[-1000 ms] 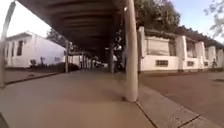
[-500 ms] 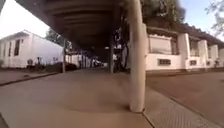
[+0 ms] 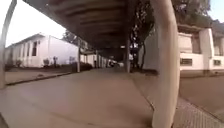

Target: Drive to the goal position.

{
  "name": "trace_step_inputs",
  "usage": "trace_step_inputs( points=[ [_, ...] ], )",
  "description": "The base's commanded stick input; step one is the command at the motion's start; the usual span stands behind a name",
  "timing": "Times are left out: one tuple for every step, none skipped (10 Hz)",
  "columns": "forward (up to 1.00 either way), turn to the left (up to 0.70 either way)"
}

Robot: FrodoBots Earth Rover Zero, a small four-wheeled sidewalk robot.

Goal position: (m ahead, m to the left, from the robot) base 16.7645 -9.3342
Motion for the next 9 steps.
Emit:
trace_step_inputs(
  points=[
    [0.85,0.0],
    [0.85,0.0],
    [0.85,0.0],
    [0.85,0.0],
    [0.85,0.0],
    [0.85,0.0],
    [0.85,0.0],
    [0.85,0.0],
    [0.85,0.0]
  ],
)
